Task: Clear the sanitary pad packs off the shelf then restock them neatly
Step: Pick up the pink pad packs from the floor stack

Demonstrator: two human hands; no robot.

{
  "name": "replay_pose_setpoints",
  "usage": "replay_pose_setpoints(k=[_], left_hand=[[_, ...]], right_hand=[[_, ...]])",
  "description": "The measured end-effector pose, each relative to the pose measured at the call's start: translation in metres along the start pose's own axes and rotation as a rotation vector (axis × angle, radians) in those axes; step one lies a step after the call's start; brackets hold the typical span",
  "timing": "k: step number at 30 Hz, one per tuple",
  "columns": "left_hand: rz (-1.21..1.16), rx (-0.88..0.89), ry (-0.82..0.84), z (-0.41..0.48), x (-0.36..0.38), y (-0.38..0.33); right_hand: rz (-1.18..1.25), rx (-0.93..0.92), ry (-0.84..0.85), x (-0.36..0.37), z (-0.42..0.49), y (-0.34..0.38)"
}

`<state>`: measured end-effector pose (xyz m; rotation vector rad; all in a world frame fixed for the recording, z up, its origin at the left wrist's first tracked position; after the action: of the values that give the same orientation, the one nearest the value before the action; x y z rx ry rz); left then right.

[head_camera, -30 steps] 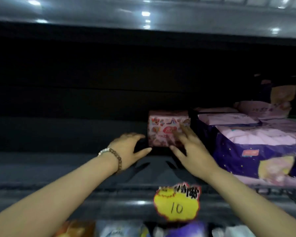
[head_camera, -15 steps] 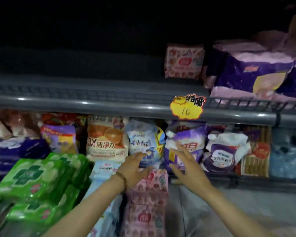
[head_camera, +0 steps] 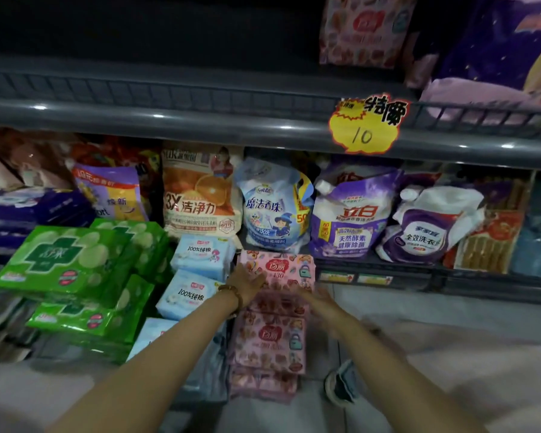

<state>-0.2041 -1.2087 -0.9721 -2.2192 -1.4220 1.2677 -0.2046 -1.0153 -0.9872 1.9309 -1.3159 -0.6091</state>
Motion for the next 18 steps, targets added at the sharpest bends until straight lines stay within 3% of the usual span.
replay_pose_setpoints(k=[8,14,18], left_hand=[[0.196,0.129,-0.035,-0.012,0.014,0.006],[0.177,0.216,-0.015,-0.021,0.021,0.018],[0.173,0.197,0.002,-0.023,0.023,0.018]], right_hand=[[0.016,0.273,0.164,0.022,-0.016,-0.092],[0.088,0.326,0.103,0.031,-0.012,-0.121],[0.093,0.324,0.155,0.039,-0.011,-0.126]])
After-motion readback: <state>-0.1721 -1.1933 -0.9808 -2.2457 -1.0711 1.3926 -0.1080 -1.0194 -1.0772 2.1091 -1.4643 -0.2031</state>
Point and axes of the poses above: each hand's wrist, its own z-axis towards the middle knuckle, its own x-axis out of the palm, y = z × x, the point moved 8 cm from there along z, towards the middle knuckle, and after that the axes turned 5 degrees about -x, right-handed, at the moved point
